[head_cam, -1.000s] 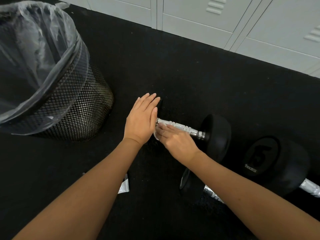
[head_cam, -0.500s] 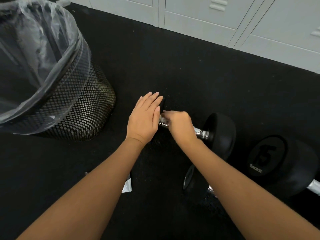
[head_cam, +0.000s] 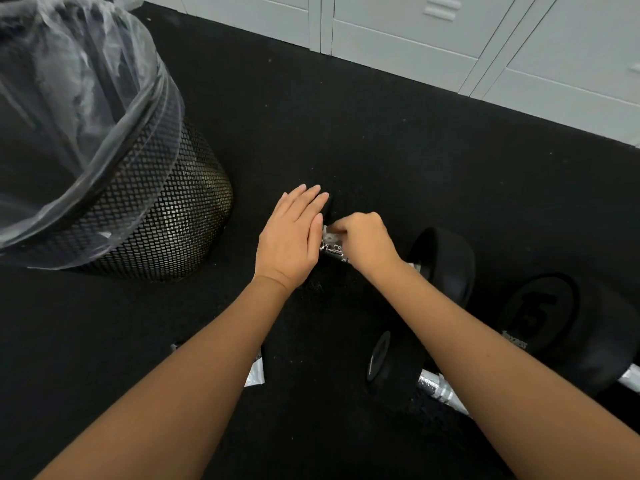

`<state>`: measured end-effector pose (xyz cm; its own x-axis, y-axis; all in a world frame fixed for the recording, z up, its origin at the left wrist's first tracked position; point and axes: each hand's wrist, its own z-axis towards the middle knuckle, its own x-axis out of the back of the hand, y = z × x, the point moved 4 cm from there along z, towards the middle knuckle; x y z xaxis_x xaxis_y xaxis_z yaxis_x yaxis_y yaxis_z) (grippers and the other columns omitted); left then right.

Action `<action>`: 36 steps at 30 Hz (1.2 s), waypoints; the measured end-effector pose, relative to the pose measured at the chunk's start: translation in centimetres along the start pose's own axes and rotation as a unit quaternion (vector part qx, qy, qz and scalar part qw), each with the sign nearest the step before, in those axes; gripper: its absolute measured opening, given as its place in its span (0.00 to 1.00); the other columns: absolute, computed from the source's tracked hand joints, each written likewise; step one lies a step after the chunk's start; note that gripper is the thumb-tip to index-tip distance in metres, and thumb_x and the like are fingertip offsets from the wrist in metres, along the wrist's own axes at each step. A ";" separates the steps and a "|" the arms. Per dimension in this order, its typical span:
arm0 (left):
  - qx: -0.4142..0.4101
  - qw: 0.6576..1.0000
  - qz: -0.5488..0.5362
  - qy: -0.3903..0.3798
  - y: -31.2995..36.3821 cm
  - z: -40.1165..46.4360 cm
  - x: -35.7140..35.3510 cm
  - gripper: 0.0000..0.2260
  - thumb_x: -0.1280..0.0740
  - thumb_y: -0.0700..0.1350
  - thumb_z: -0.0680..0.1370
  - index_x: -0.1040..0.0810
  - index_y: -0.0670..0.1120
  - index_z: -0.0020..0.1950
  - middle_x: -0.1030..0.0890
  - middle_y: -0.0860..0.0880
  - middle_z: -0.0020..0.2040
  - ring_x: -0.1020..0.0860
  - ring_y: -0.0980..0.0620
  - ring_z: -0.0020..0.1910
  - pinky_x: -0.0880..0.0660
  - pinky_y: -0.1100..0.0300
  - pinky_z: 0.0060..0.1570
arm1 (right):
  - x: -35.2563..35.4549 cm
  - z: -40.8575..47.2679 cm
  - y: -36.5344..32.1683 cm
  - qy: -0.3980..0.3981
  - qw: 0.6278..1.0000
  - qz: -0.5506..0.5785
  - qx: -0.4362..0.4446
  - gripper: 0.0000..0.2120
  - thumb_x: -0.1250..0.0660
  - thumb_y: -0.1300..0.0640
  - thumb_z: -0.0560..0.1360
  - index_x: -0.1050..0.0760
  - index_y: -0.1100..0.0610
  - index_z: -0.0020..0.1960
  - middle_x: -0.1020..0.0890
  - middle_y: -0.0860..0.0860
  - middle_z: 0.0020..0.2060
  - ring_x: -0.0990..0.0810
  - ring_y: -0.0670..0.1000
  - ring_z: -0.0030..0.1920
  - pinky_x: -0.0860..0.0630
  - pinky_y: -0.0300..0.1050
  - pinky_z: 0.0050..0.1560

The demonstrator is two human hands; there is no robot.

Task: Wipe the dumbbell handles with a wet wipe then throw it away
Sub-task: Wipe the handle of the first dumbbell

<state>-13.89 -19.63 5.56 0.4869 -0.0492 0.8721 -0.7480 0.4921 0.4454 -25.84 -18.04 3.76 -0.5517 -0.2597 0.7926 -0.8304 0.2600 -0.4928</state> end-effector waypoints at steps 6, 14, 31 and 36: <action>-0.001 1.000 0.006 0.000 -0.1 0.0 -0.1 0.19 0.49 0.46 0.81 0.28 0.43 0.67 0.26 0.46 0.68 0.33 0.50 0.71 0.43 0.54 0.73 | 0.2 2.6 0.6 -0.062 0.993 0.045 -0.091 0.10 0.37 0.61 0.76 0.19 0.54 0.54 0.19 0.53 0.54 0.24 0.52 0.58 0.27 0.42 0.52; 0.002 1.000 -0.002 0.001 -0.1 0.0 -0.1 0.20 0.50 0.46 0.80 0.27 0.43 0.67 0.26 0.46 0.67 0.33 0.49 0.70 0.43 0.54 0.73 | 1.5 1.6 0.6 -0.095 0.995 -0.024 -0.033 0.14 0.38 0.64 0.76 0.21 0.53 0.58 0.21 0.55 0.57 0.22 0.54 0.55 0.24 0.46 0.56; 0.005 1.000 -0.006 -0.003 -0.1 0.0 0.0 0.20 0.50 0.46 0.80 0.28 0.43 0.67 0.26 0.46 0.68 0.33 0.49 0.71 0.40 0.52 0.72 | -1.4 -5.0 0.2 -0.032 0.977 -0.179 0.115 0.28 0.43 0.66 0.77 0.45 0.57 0.75 0.44 0.53 0.75 0.46 0.52 0.75 0.47 0.46 0.75; 0.007 1.000 -0.010 -0.003 0.0 -0.1 0.0 0.20 0.50 0.47 0.80 0.28 0.43 0.67 0.27 0.46 0.68 0.33 0.49 0.71 0.40 0.52 0.72 | -2.2 -5.4 -1.1 0.001 0.966 -0.182 0.185 0.25 0.44 0.67 0.78 0.43 0.60 0.74 0.44 0.55 0.75 0.49 0.51 0.76 0.58 0.40 0.72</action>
<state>-13.89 -19.57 5.53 0.4985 -0.0641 0.8645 -0.7444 0.4795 0.4648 -23.32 -12.77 4.47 -0.2188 -0.2685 0.9381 -0.9405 -0.1980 -0.2761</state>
